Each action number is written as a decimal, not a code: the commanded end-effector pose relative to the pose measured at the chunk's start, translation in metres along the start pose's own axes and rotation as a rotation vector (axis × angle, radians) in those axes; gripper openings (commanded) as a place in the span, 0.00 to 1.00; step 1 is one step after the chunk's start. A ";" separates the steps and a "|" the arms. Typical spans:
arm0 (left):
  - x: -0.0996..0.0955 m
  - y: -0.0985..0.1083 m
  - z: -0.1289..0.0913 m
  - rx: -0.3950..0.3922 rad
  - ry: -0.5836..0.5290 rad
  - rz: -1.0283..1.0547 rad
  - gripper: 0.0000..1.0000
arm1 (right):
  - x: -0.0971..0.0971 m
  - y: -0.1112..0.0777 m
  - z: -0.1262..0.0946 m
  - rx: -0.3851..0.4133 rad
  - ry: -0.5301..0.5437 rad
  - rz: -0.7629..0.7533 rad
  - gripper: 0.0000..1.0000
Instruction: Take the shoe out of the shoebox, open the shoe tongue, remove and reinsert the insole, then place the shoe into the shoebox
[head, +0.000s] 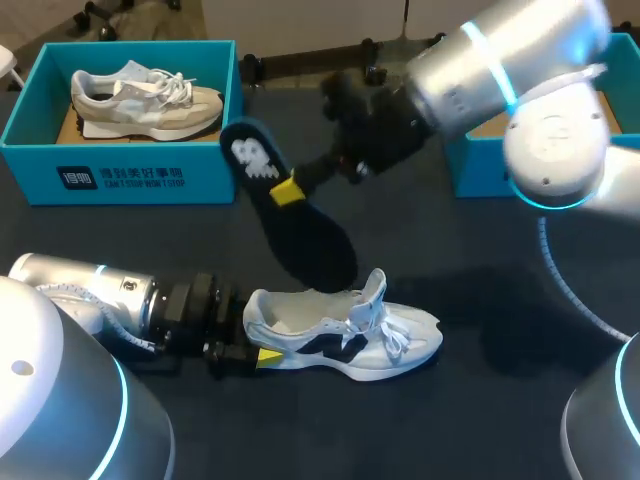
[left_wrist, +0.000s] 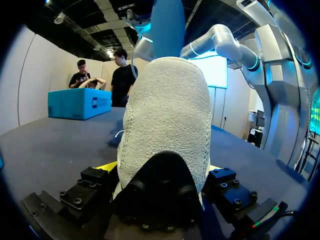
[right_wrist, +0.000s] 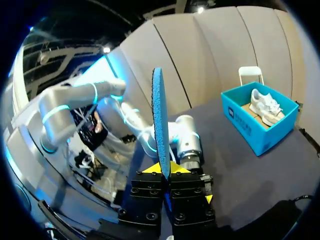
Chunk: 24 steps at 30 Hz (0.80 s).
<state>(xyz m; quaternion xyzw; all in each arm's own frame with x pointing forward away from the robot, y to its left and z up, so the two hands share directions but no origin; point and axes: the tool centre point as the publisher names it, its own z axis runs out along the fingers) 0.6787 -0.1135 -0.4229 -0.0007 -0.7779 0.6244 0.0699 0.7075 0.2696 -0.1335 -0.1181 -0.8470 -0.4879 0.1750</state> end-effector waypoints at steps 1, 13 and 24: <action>0.000 0.001 0.000 0.000 -0.002 0.000 0.00 | 0.016 -0.008 -0.049 -0.068 -0.056 0.030 0.00; 0.000 0.001 0.000 0.000 -0.002 0.000 0.00 | 0.016 -0.008 -0.049 -0.068 -0.056 0.030 0.00; 0.000 0.001 0.000 0.000 -0.002 0.000 0.00 | 0.053 0.011 -0.088 -0.254 -0.022 0.104 0.00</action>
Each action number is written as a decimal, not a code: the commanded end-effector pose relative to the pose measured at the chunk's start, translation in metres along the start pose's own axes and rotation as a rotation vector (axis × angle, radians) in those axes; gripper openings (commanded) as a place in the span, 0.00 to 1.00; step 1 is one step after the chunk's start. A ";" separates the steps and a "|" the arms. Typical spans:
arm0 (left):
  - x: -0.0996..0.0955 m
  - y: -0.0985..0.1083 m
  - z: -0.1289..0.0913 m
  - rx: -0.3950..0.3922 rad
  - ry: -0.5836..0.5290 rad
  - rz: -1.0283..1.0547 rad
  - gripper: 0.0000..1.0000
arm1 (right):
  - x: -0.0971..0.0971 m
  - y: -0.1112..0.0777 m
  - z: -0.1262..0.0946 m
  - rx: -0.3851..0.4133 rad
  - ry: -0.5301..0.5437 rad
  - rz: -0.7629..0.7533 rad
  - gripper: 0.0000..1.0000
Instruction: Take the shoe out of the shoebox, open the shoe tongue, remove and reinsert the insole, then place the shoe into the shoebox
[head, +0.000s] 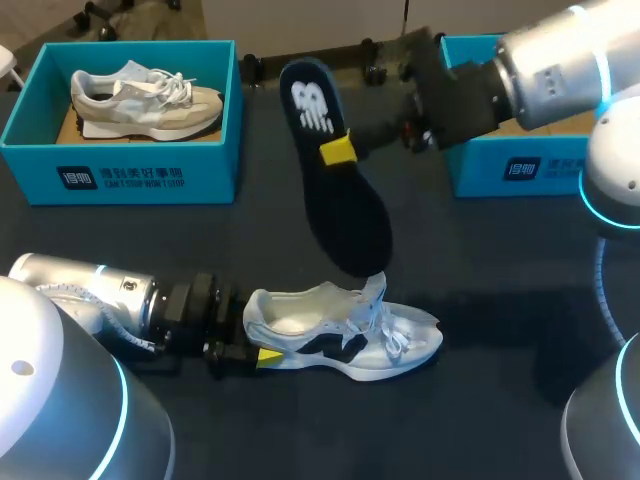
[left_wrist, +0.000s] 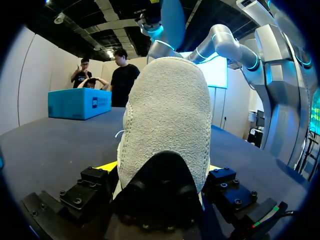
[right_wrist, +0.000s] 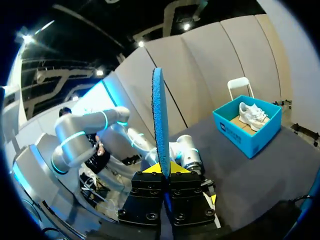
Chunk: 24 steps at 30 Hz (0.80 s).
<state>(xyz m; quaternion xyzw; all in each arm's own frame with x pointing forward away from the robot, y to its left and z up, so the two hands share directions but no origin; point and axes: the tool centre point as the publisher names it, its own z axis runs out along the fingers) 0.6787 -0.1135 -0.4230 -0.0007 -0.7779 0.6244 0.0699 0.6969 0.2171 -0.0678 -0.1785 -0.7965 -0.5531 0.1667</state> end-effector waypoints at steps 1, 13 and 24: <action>0.000 0.001 0.000 0.000 -0.002 0.000 0.00 | 0.019 -0.008 -0.018 -0.053 0.016 0.023 0.00; 0.000 0.001 0.000 0.000 -0.002 0.000 0.00 | 0.019 -0.008 -0.018 -0.053 0.016 0.023 0.00; 0.000 0.001 0.000 0.000 -0.002 0.000 0.00 | 0.044 0.013 -0.053 -0.195 -0.022 0.045 0.00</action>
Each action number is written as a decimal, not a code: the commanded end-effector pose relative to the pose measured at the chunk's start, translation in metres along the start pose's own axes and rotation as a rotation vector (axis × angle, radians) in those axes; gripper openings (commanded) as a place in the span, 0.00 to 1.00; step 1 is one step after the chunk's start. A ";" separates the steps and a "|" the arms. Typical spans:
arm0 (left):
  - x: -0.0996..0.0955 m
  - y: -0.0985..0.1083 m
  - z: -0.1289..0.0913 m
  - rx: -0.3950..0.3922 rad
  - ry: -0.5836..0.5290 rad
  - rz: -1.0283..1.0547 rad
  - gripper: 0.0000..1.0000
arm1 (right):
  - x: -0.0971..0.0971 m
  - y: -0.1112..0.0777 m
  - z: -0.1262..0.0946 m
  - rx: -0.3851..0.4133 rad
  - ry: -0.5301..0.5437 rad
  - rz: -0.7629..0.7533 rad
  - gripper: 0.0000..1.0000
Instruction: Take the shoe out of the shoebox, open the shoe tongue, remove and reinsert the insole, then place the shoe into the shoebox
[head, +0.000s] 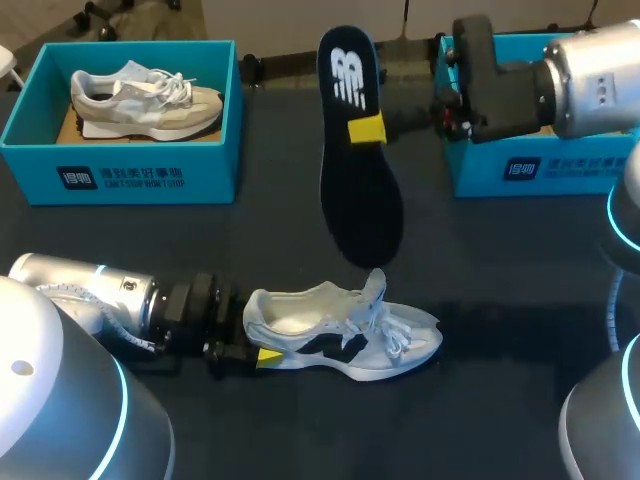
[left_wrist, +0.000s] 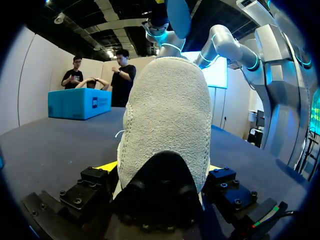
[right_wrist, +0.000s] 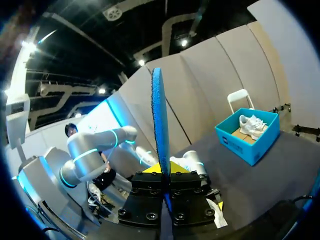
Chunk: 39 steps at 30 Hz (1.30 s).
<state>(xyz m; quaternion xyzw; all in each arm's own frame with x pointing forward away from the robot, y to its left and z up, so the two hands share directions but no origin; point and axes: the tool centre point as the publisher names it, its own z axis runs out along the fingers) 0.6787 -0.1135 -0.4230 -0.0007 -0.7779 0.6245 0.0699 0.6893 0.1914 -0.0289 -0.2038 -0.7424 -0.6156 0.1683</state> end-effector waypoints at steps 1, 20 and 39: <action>0.000 0.001 0.000 0.000 -0.002 0.000 0.00 | 0.025 -0.003 -0.020 -0.039 -0.038 0.000 0.00; 0.000 0.001 0.000 0.000 -0.002 0.000 0.00 | 0.062 0.008 -0.037 -0.047 -0.028 -0.017 0.00; 0.000 0.001 0.000 0.000 -0.002 0.000 0.00 | 0.103 -0.001 -0.041 -0.053 0.009 -0.024 0.00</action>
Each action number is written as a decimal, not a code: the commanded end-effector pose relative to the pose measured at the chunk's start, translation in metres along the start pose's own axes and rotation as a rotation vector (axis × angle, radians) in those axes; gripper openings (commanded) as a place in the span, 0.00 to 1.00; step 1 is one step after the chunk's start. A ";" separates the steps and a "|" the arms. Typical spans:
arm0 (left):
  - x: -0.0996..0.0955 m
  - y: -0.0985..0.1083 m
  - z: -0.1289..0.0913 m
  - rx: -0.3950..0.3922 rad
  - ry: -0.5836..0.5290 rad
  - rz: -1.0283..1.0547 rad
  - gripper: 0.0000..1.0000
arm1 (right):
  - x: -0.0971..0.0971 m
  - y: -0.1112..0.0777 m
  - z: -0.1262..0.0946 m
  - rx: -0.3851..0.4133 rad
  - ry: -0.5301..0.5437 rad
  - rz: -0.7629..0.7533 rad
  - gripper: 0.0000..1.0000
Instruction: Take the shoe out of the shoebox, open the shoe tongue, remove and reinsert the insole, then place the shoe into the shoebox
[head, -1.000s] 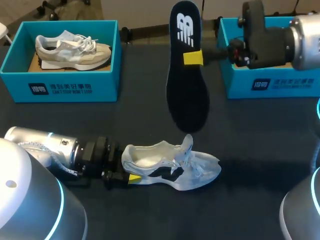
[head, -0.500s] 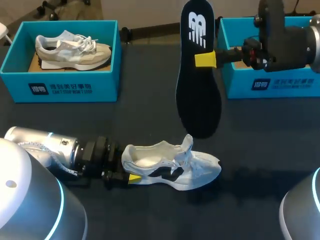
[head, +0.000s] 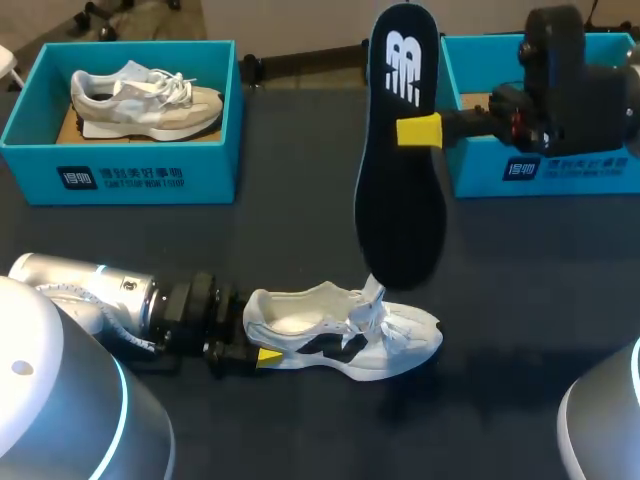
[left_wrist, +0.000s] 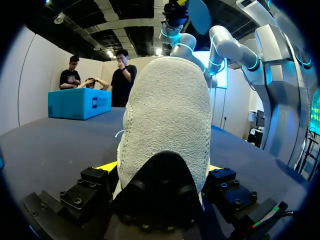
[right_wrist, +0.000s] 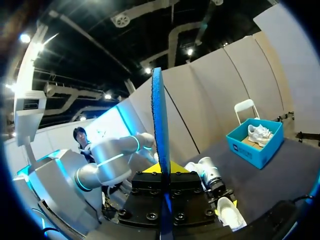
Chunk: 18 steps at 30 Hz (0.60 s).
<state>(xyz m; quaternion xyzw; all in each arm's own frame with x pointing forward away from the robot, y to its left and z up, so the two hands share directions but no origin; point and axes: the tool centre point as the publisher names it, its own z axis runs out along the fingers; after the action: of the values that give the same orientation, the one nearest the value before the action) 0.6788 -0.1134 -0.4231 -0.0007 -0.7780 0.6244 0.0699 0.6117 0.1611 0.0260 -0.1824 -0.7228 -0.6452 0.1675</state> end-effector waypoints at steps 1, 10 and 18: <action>0.000 0.000 0.000 0.000 -0.002 0.000 0.00 | 0.014 -0.002 0.001 0.026 -0.056 0.023 0.00; 0.000 0.000 0.000 0.000 -0.002 0.000 0.00 | 0.025 -0.004 0.005 0.055 -0.048 0.036 0.00; 0.000 0.000 0.000 0.000 -0.002 0.000 0.00 | 0.026 -0.004 0.005 0.055 -0.047 0.036 0.00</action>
<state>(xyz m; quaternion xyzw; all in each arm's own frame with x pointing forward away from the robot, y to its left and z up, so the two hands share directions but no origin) 0.6788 -0.1134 -0.4231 -0.0007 -0.7780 0.6244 0.0699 0.5852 0.1632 0.0352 -0.2058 -0.7405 -0.6178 0.1663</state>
